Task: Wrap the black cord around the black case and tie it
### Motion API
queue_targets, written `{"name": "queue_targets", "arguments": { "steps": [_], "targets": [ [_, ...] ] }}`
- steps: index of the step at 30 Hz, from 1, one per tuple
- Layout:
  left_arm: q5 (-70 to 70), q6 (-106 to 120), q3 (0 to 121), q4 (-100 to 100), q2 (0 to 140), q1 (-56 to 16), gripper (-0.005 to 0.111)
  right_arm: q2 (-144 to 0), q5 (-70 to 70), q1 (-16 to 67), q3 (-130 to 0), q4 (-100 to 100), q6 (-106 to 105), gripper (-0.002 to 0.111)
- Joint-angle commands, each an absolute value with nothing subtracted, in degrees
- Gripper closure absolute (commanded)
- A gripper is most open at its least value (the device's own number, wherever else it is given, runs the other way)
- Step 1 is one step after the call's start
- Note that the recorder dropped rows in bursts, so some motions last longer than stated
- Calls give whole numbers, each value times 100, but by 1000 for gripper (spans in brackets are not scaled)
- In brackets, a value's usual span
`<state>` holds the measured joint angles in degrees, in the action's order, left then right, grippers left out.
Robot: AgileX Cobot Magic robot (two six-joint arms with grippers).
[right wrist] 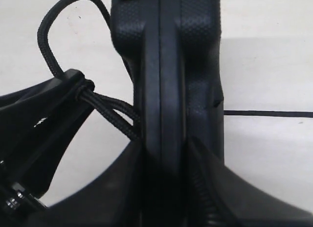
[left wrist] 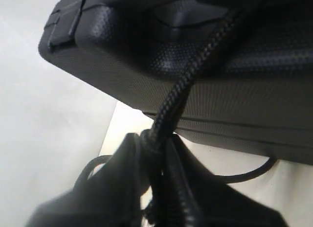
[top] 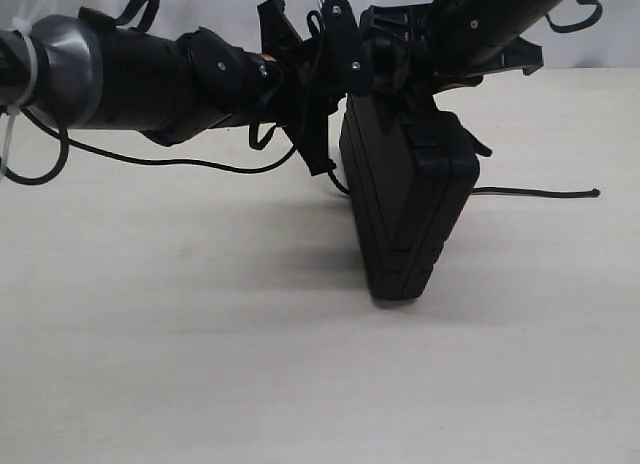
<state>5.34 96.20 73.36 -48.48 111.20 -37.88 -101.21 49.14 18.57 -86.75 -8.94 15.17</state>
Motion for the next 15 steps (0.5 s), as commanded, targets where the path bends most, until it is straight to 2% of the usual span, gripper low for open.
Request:
{"name": "queue_targets", "arguments": {
  "steps": [1, 15],
  "targets": [
    [419, 9592, 7338, -4891, 10904, -3868, 107, -10113, 5061, 1882, -8663, -978, 1550, 104],
    [-401, 9263, 7338, -4907, 10812, -3868, 107, -10113, 5061, 1882, -8663, -978, 1550, 104]
  ]
}}
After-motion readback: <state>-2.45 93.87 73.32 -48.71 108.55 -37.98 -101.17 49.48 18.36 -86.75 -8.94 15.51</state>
